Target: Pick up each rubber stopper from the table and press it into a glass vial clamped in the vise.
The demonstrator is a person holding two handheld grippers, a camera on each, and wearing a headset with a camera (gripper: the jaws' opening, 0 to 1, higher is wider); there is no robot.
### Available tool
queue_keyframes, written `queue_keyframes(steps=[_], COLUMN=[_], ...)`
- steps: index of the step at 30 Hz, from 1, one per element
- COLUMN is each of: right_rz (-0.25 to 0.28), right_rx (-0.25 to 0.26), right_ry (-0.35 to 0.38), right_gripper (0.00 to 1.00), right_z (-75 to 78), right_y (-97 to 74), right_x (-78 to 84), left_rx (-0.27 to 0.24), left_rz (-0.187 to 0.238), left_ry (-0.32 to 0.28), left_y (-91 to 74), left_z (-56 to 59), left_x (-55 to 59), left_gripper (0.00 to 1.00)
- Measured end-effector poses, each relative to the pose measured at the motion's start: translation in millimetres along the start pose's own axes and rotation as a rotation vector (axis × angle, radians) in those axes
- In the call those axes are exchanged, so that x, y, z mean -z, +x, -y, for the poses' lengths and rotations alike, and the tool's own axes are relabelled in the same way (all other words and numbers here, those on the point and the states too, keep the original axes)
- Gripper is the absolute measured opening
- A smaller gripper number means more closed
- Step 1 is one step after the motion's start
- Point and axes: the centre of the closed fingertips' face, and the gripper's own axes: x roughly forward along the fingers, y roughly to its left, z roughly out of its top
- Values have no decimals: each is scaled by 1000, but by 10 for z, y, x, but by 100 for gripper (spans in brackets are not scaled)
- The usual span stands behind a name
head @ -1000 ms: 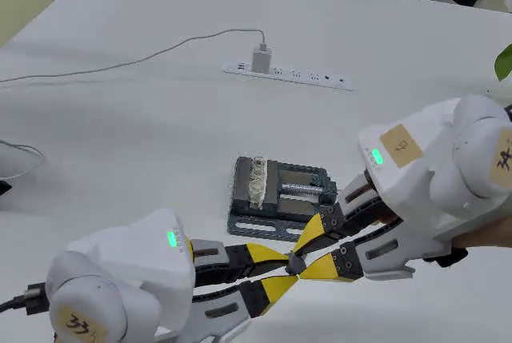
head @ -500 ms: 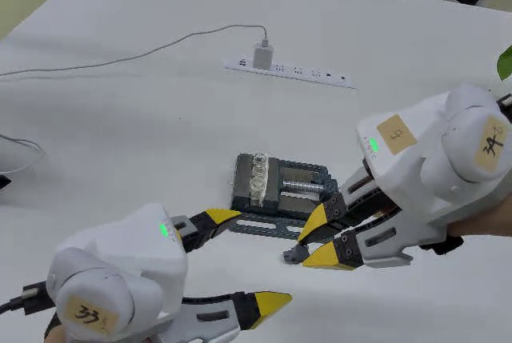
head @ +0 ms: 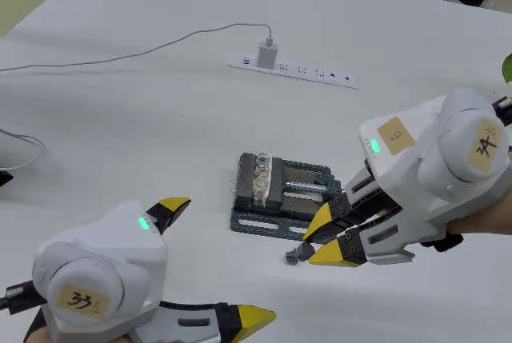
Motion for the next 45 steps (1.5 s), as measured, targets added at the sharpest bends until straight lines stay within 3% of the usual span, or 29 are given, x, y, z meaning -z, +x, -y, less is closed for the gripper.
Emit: queue_keyframes(steps=[8, 19, 24, 37, 45], right_rz=[-49, -120, -151, -243, -293], right_rx=[7, 34, 39, 44, 19], right_ry=[-17, -67, -104, -174, -196], right_gripper=[6, 6, 6, 6, 6], right_z=[283, 893, 1084, 1481, 1551], right_y=[-25, -135, -104, -40, 103], right_x=[30, -37, -117, -170, -116], left_rx=[-5, -9, -14, -20, -27], left_rz=[-11, -25, -30, -55, -62], left_ry=[-1, -8, -10, -7, -19], left_y=[-33, -70, -92, -108, -105], left_z=[-30, -72, -94, -147, -158], left_x=[18, 41, 45, 98, 132], left_gripper=[99, 96, 97, 99, 99])
